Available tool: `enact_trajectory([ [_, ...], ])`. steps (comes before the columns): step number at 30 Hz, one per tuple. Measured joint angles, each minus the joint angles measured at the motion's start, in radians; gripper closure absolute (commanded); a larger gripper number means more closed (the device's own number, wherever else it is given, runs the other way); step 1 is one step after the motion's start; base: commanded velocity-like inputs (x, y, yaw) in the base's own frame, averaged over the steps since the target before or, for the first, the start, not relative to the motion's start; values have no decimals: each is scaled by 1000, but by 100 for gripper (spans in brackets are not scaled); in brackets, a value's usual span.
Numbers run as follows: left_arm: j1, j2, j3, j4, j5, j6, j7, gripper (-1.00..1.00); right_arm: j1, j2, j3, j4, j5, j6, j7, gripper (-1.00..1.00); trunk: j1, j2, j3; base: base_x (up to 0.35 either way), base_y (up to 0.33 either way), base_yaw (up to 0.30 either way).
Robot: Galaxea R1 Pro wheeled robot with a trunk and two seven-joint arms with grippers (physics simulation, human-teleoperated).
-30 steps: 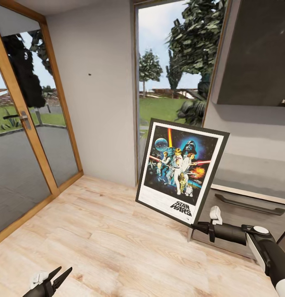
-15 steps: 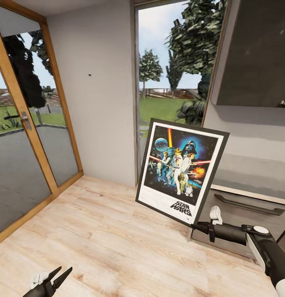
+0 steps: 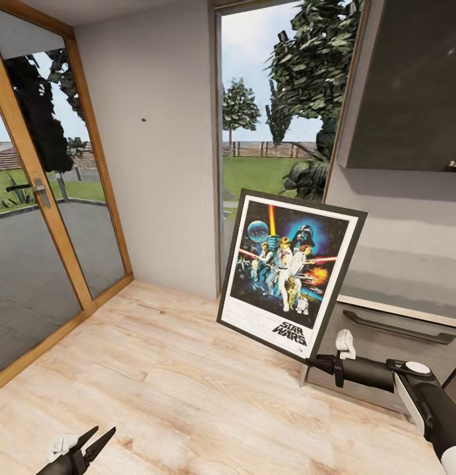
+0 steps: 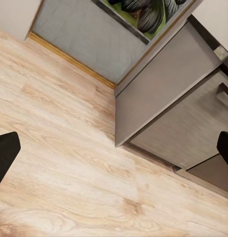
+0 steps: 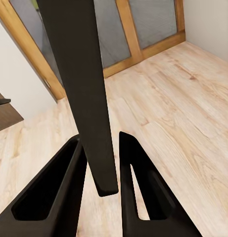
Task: Pick up the poster from the kitchen countertop and hang it on one of the wall nails in the kitchen.
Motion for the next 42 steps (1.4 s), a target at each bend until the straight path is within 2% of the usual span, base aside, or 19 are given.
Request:
enact_trajectory([
  [11, 0, 0, 0, 0, 0, 0, 0, -100, 0, 0, 1, 0, 0, 0, 0, 100, 0, 0, 0, 159, 135, 27],
  [24, 0, 0, 0, 0, 0, 0, -1, -100, 0, 0, 1, 1, 0, 0, 0, 100, 0, 0, 0, 246, 237, 256],
  [42, 0, 0, 0, 0, 0, 0, 0, -100, 0, 0, -1, 0, -1, 0, 0, 100, 0, 0, 0, 253, 248, 18],
])
